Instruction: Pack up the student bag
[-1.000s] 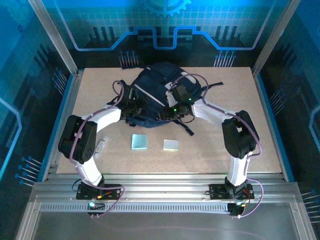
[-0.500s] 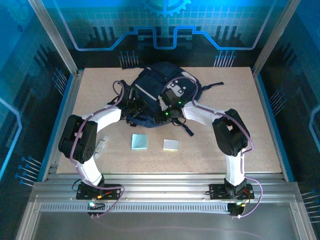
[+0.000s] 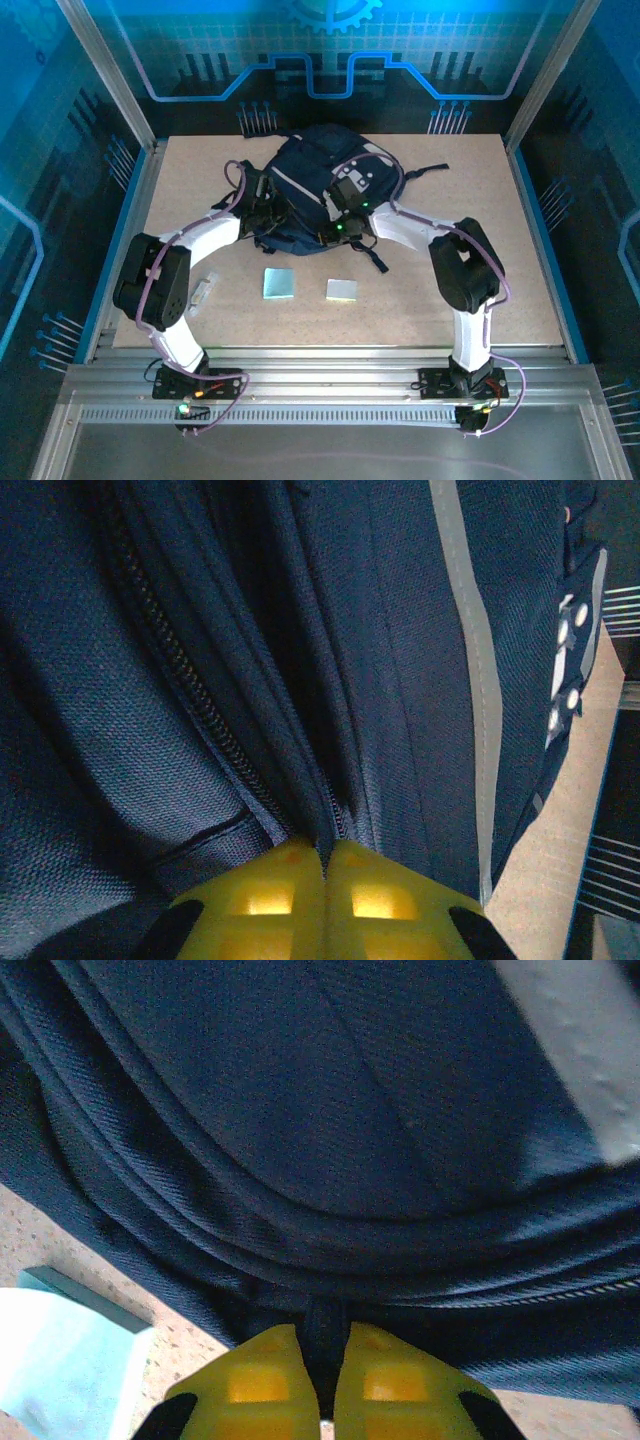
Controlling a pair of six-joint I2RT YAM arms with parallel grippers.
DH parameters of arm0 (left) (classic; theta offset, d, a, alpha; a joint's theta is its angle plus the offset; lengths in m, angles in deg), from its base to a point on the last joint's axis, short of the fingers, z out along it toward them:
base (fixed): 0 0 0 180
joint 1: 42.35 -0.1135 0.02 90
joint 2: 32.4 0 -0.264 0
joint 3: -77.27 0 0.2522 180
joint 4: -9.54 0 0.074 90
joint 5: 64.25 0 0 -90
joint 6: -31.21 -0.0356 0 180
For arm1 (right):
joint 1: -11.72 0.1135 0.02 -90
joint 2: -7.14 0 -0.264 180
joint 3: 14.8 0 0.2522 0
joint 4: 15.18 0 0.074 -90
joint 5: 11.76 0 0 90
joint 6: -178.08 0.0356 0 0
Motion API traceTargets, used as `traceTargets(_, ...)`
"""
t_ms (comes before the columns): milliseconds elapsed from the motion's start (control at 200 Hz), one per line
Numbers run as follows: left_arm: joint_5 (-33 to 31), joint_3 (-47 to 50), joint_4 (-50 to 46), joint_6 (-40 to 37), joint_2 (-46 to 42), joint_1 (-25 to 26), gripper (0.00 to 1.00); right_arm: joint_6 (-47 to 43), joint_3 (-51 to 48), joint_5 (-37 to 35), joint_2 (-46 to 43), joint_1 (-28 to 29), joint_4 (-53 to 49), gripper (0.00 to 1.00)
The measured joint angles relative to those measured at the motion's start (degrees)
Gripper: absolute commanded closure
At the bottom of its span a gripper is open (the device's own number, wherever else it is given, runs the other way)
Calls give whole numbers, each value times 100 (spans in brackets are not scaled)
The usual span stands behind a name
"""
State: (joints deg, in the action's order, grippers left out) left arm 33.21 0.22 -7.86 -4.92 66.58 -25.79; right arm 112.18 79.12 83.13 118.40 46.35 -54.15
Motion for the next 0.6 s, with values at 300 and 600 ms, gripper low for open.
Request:
traceTargets(300, 328, -343, -413, -190, -70, -31, 100, -741, -334, 162, -428, -1080, -87, 100)
traceTargets(600, 695, -341, -413, -197, -232, -20, 100, -914, -70, 444, -396, -1884, -168, 100)
